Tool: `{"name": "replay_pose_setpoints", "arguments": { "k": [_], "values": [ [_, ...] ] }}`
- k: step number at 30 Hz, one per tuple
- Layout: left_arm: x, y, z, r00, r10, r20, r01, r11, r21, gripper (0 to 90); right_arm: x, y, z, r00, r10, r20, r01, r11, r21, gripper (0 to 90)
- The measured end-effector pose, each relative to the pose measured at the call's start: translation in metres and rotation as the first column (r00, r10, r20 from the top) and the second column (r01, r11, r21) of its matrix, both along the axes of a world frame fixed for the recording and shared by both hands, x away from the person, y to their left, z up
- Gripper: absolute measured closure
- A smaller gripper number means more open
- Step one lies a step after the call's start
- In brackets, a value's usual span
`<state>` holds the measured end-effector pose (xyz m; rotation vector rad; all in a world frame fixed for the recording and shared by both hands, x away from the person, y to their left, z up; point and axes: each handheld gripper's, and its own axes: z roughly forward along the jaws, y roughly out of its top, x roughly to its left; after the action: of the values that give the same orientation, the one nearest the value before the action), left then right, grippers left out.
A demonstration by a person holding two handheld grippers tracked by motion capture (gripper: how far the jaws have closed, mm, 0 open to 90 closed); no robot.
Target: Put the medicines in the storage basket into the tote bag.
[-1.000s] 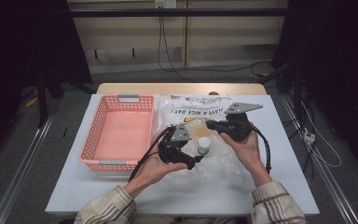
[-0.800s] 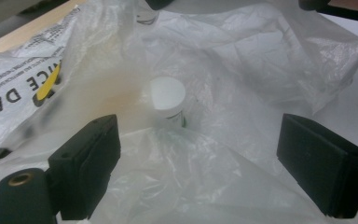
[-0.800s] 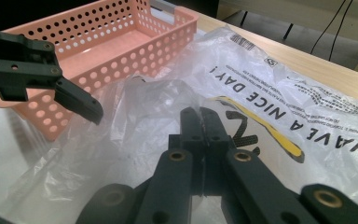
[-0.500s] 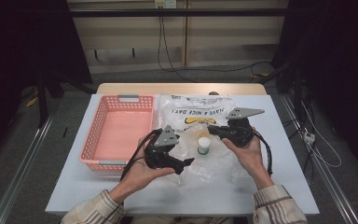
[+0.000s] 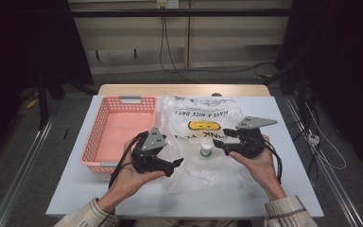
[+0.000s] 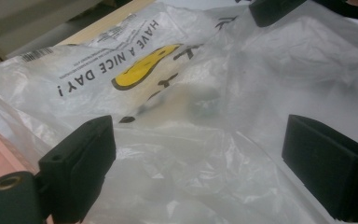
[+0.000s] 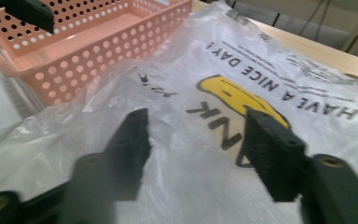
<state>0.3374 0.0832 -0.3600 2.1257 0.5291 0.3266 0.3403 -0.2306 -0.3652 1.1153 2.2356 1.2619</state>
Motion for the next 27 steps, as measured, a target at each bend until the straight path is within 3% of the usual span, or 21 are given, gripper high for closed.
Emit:
{"name": "replay_pose_setpoints", "arguments": {
  "k": [5,9,11,19,24,27],
  "values": [
    [-0.009,0.006,-0.004,1.0000,0.004,-0.002,-0.004,1.0000,-0.003,9.0,-0.019,-0.015,0.008,0.9986,-0.044,0.030,0.044,0.999,0.009,24.4],
    [-0.016,0.006,-0.007,1.0000,-0.001,-0.001,0.001,1.0000,0.003,8.6,-0.032,-0.025,0.004,0.9963,-0.085,0.011,0.085,0.996,-0.013,18.5],
    [-0.021,0.007,-0.009,1.0000,-0.007,-0.005,0.007,0.9999,-0.012,8.6,-0.037,-0.032,0.000,0.9946,-0.104,0.002,0.104,0.995,-0.008,18.1],
    [-0.038,0.019,-0.024,0.9996,-0.017,-0.023,0.018,0.9996,0.021,8.6,-0.059,-0.056,-0.019,0.9885,-0.142,-0.051,0.142,0.990,-0.009,18.0],
    [-0.048,0.028,-0.028,0.9997,-0.021,-0.016,0.021,0.9998,-0.001,8.6,-0.076,-0.068,-0.026,0.9827,-0.175,-0.061,0.175,0.985,-0.008,17.4],
    [-0.053,0.031,-0.034,0.9982,-0.032,-0.050,0.032,0.9995,0.005,9.0,-0.085,-0.074,-0.031,0.9809,-0.176,-0.084,0.175,0.984,-0.018,15.3]
  ]
}}
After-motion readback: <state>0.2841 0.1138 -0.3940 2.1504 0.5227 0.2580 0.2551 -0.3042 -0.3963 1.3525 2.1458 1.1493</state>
